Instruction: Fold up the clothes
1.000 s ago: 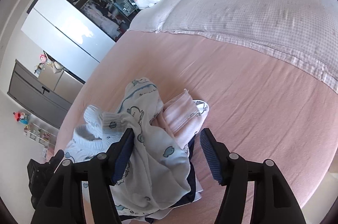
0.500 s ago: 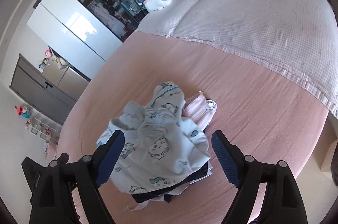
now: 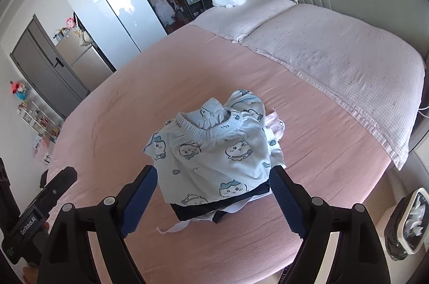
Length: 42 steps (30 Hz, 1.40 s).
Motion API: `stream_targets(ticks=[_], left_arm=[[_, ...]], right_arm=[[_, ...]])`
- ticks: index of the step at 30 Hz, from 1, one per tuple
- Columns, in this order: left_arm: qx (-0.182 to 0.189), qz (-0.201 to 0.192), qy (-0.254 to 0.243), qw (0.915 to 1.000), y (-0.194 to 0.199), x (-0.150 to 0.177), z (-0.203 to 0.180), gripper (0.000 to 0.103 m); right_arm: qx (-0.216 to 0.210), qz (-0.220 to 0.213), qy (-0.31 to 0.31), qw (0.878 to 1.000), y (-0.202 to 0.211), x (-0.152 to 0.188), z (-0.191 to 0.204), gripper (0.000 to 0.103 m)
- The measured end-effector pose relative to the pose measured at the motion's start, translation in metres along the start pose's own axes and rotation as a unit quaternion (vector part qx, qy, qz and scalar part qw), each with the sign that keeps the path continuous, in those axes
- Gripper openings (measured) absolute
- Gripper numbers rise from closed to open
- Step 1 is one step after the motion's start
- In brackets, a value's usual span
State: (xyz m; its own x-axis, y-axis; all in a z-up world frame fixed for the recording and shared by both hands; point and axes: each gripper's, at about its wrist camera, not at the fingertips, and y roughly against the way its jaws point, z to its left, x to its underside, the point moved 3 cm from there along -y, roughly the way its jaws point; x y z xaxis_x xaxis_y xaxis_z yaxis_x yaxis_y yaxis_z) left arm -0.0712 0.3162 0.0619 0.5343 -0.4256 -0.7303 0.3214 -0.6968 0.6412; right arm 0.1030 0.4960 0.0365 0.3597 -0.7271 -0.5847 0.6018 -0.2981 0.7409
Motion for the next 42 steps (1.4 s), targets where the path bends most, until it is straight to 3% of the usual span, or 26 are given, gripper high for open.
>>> stream_targets(ticks=[2,5,9,13,18,24,25,28,29,32,37,42], left_arm=[[-0.006,-0.003,-0.010,0.9999,0.008,0.002,-0.004,0.085],[-0.051,-0.019,-0.046,0.9975,0.023,0.004,-0.012,0.085],[-0.102,-0.040,-0.104,0.9885,0.044,0.006,-0.026,0.085],[-0.106,-0.056,-0.130,0.9842,0.069,0.009,-0.035,0.085],[-0.075,-0.073,-0.107,0.9887,0.107,0.011,-0.036,0.085],[-0.088,-0.101,-0.052,0.9896,0.154,0.017,-0.028,0.086],[-0.092,-0.108,-0.039,0.9892,0.161,0.020,-0.026,0.085],[-0.094,-0.118,-0.021,0.9884,0.177,0.030,-0.023,0.086],[-0.092,-0.119,-0.020,0.9884,0.181,0.034,-0.023,0.086],[-0.115,-0.109,-0.019,0.9872,0.188,0.045,-0.022,0.086],[-0.184,-0.074,-0.022,0.9799,0.192,0.067,-0.019,0.086],[-0.190,-0.048,-0.015,0.9805,0.202,0.082,-0.011,0.086]], right_arm=[[0.008,0.000,0.008,1.000,0.005,0.003,0.006,0.086],[0.021,-0.004,0.017,1.000,0.013,0.007,0.017,0.086],[0.042,-0.006,0.046,0.998,0.026,0.016,0.039,0.086],[0.074,-0.016,0.066,0.995,0.048,0.028,0.059,0.086],[0.094,-0.051,0.075,0.992,0.088,0.041,0.084,0.086],[0.110,-0.103,0.082,0.985,0.134,0.057,0.111,0.086],[0.113,-0.112,0.083,0.984,0.139,0.060,0.114,0.087],[0.129,-0.137,0.077,0.979,0.153,0.068,0.116,0.103],[0.136,-0.146,0.075,0.977,0.157,0.071,0.115,0.103],[0.157,-0.155,0.076,0.972,0.169,0.083,0.114,0.103],[0.171,-0.147,0.109,0.968,0.175,0.103,0.122,0.103],[0.167,-0.137,0.137,0.967,0.175,0.113,0.133,0.103]])
